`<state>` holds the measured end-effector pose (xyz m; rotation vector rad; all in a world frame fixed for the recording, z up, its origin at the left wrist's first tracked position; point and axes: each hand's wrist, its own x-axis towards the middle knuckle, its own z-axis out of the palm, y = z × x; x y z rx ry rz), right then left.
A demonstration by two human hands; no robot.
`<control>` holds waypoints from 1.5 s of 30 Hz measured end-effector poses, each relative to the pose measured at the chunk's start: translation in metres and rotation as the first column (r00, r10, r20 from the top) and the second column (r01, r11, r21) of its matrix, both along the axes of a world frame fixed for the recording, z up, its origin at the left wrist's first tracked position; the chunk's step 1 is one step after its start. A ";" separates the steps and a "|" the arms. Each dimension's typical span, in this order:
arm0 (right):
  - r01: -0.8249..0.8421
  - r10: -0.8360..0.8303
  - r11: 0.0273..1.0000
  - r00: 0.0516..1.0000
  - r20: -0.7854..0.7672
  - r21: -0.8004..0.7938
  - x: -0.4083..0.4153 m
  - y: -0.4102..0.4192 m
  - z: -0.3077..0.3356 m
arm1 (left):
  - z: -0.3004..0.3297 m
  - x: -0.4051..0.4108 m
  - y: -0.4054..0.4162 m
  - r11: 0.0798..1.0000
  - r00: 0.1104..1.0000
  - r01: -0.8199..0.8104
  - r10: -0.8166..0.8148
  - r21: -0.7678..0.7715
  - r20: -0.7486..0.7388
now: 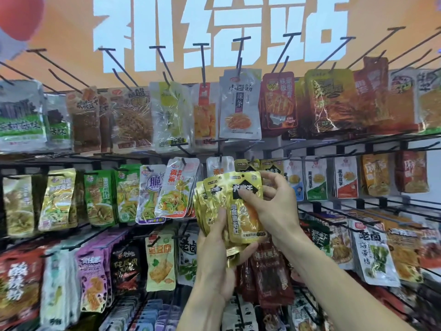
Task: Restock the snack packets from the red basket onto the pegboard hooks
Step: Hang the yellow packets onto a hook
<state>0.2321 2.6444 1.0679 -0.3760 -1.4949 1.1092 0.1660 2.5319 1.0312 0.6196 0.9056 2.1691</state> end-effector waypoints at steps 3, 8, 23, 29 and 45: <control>0.003 -0.003 1.000 1.000 -0.025 0.015 0.001 0.002 0.007 | 0.002 -0.001 0.001 0.999 0.998 -0.039 0.038 0.010 0.040; 0.077 -0.070 0.995 0.990 -0.124 0.055 0.001 0.024 0.029 | 0.001 -0.008 0.000 0.996 0.994 -0.065 0.059 0.065 0.089; 0.059 -0.059 0.996 0.998 0.002 0.070 -0.012 0.055 0.046 | -0.018 -0.037 0.001 0.991 0.993 -0.101 0.095 0.086 0.070; 0.169 -0.175 0.982 0.982 0.074 0.089 -0.021 0.067 0.040 | -0.018 -0.036 0.002 0.989 0.990 -0.112 0.103 0.095 0.097; 0.030 -0.030 1.000 0.998 -0.056 -0.002 -0.002 -0.010 0.010 | 0.002 0.002 0.004 1.000 0.996 -0.012 0.015 0.024 -0.093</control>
